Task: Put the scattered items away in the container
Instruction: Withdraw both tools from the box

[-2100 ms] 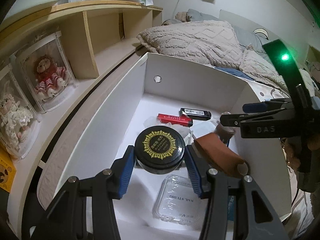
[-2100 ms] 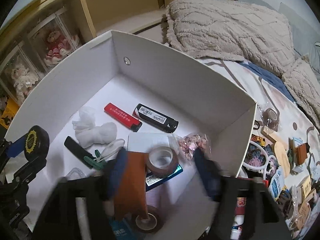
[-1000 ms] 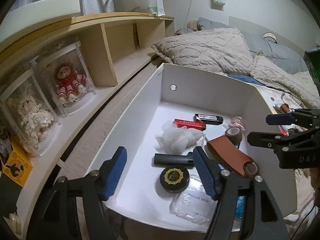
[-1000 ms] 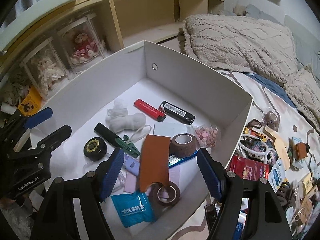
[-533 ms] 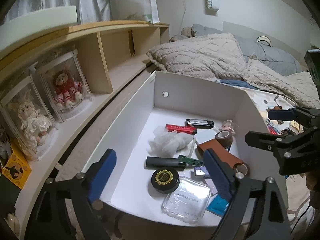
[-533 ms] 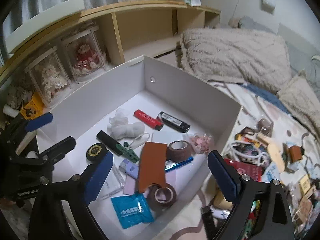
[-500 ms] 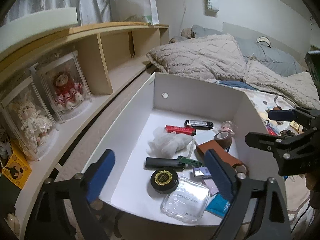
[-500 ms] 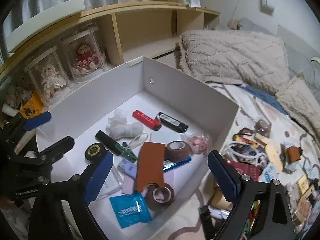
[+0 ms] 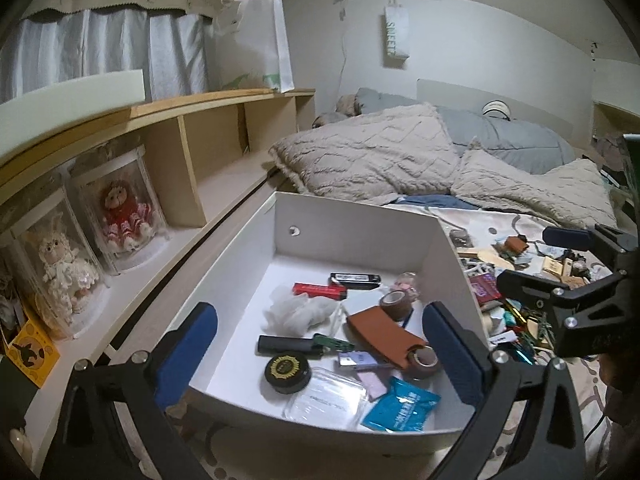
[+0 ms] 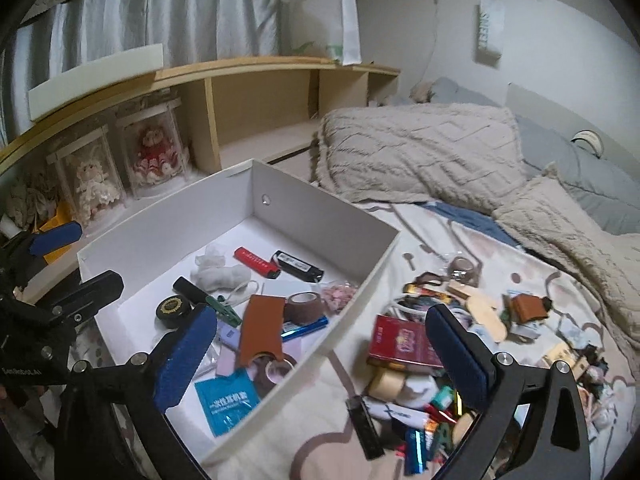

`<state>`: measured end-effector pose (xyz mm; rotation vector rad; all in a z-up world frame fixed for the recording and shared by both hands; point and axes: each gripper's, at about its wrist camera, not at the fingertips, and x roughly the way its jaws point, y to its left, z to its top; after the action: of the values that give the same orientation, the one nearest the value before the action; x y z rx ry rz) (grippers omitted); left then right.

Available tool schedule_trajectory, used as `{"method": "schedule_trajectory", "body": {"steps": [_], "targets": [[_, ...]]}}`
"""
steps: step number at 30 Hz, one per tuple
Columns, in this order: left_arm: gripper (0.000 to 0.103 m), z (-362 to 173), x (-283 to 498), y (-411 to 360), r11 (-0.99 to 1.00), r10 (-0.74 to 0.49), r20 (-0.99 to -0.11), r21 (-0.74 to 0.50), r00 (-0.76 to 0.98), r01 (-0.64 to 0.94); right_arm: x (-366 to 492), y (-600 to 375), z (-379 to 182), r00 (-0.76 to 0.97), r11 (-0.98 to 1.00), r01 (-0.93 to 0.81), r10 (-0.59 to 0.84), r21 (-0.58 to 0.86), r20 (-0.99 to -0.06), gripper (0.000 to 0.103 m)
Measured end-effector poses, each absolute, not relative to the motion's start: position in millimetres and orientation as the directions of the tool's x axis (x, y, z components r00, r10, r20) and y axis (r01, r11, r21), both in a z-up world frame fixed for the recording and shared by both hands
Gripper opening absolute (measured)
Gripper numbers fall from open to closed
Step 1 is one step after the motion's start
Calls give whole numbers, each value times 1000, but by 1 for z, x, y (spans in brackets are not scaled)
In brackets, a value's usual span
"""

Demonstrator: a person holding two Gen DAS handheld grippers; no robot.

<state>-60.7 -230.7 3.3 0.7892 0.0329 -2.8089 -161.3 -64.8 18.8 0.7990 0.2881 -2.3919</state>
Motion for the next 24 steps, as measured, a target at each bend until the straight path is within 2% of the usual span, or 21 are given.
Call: {"method": "schedule_trajectory", "body": {"steps": [10,24], "targets": [[103,-6,-26,-209,-982,-162,-506,0,-847,188,-128,-18,22,-699,-833,554,-455,-14,-552,103],[103,-4,6,-171,-988,-145,-448,25,-882,150,-83,44,11,-766,-878,478,-416,-1,-490,103]]}}
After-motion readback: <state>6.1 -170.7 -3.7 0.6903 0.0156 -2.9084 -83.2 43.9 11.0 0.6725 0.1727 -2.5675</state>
